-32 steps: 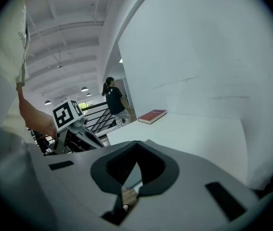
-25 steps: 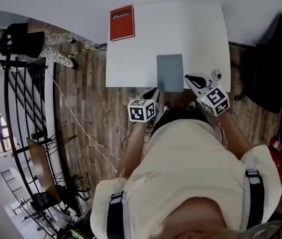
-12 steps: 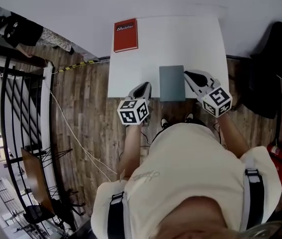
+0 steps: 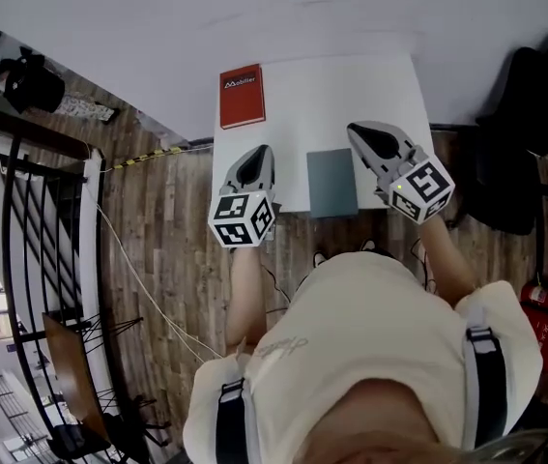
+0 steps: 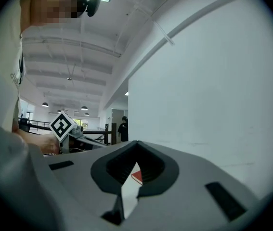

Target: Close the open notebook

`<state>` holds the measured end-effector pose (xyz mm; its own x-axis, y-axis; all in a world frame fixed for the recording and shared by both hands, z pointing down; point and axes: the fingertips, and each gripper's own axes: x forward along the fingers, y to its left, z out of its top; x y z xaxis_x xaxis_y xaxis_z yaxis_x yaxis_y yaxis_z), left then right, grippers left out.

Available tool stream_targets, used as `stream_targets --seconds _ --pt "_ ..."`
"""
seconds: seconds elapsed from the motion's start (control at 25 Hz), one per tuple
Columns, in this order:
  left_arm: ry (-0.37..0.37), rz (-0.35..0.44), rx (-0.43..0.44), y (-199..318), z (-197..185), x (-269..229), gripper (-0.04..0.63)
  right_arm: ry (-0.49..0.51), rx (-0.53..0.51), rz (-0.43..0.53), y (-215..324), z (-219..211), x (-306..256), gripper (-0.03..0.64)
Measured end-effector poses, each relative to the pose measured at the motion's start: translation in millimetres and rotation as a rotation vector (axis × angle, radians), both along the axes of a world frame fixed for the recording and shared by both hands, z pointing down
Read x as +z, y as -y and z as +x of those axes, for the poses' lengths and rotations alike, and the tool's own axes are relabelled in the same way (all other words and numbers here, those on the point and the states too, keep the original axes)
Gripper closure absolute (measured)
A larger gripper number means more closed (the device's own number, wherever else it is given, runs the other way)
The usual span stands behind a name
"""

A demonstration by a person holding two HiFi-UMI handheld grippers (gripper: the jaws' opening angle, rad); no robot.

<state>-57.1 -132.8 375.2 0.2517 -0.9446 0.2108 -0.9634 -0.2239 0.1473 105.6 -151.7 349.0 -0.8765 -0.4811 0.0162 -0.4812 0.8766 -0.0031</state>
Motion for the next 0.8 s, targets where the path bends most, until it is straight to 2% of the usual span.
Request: stream_targets --seconds 0.16,0.44,0.6,0.8 --pt "0.027 0.083 -0.017 1.6 -1.7 -33.8 0.571 0.032 0.007 0.054 2.7 -2.0 -25.8 0.609" --pt "0.095 0.144 -0.025 -3.0 2.1 -56.5 0.571 0.040 -0.001 0.070 -2.5 -9.2 -31.3 0.609" --pt "0.091 0.128 -0.053 -5.7 -4.5 -46.2 0.571 0.008 0.000 0.043 -9.1 -13.7 -15.7 0.609" --pt "0.084 0.080 -0.067 -9.2 -7.8 -24.2 0.571 -0.068 0.014 0.077 -13.4 -4.2 -9.0 0.609"
